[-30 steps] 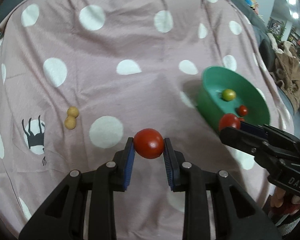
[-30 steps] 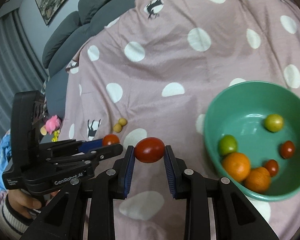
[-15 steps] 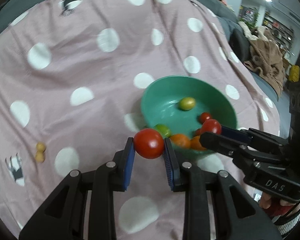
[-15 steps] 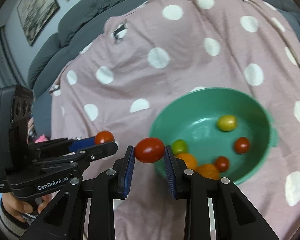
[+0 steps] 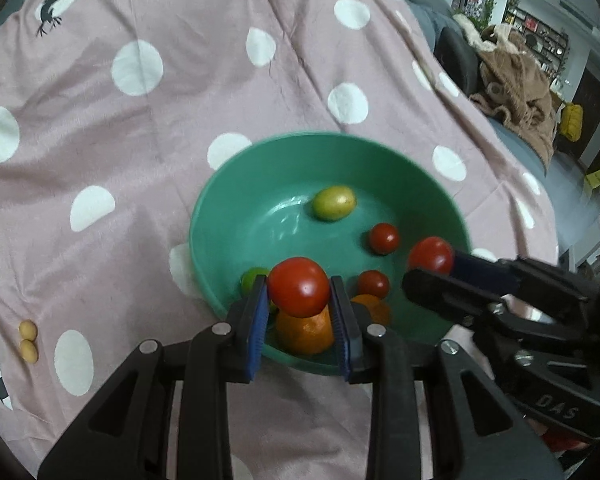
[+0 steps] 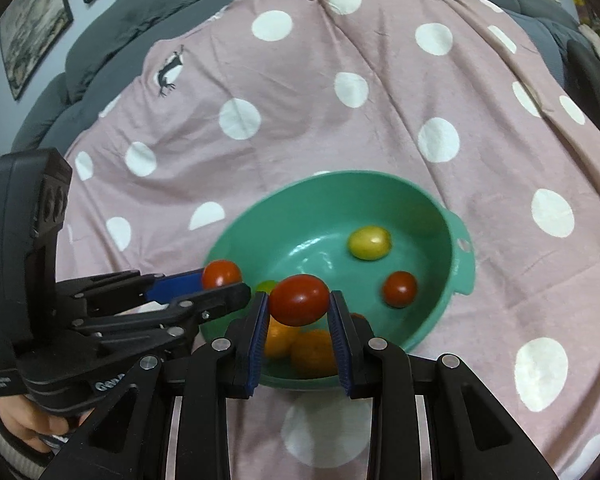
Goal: Organize fruits
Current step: 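Carry both red tomatoes over the green bowl and open both tools, then move both tools toward the two small yellow tomatoes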
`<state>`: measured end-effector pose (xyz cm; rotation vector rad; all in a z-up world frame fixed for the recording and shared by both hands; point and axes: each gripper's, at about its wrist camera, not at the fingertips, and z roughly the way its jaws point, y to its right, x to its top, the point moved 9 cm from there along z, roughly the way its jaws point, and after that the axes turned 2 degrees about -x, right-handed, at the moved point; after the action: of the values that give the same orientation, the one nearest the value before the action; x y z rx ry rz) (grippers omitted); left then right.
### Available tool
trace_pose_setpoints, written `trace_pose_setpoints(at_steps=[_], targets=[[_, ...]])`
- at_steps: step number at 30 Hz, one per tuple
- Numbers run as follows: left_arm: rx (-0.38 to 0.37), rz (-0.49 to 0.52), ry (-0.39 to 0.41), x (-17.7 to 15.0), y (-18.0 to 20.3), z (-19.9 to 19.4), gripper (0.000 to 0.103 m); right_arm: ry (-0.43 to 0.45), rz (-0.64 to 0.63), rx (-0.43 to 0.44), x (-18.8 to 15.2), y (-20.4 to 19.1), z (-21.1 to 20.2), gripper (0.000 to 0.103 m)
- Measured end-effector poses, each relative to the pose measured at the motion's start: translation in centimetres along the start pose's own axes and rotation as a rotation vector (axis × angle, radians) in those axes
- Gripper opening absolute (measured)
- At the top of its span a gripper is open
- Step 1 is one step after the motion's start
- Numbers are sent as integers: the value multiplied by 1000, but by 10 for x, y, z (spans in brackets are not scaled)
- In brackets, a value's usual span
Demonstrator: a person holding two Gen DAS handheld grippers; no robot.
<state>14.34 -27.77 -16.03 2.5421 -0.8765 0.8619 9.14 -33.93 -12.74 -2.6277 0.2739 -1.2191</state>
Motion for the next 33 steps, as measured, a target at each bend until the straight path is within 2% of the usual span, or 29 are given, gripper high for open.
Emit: trace_pose_setpoints(at_steps=[3, 4, 6, 8, 11, 15, 18, 22, 25, 28, 33], targets=[[-7, 8, -4, -3, 0, 2, 42, -12, -5, -16, -2, 3, 2, 32], [-4, 16, 3, -2, 1, 0, 50, -14, -6, -17, -3, 3, 2, 34], [15, 19, 18, 0, -1, -4, 55, -16, -3, -29, -3, 4, 2, 37], [1, -1, 35, 0, -4, -12, 62, -9, 11, -34, -2, 7, -2, 39], [32, -39, 54, -12, -20, -31, 73, 12, 52, -3, -1, 12, -11, 39], [59, -123, 40, -51, -53, -55, 76, 29, 117, 49, -8, 26, -27, 39], [102, -213, -2, -98, -86, -73, 76, 25, 130, 98, -18, 25, -36, 40], [134, -338, -60, -162, -117, -98, 76, 9, 61, 155, -34, 3, -43, 40], [136, -421, -77, -195, -130, -115, 76, -7, -25, 192, -44, -25, -44, 40], [166, -455, -51, -208, -140, -131, 76, -40, -85, 234, -51, -59, -38, 40], [141, -476, 16, -207, -142, -150, 76, -116, -151, 292, -68, -113, -16, 40]])
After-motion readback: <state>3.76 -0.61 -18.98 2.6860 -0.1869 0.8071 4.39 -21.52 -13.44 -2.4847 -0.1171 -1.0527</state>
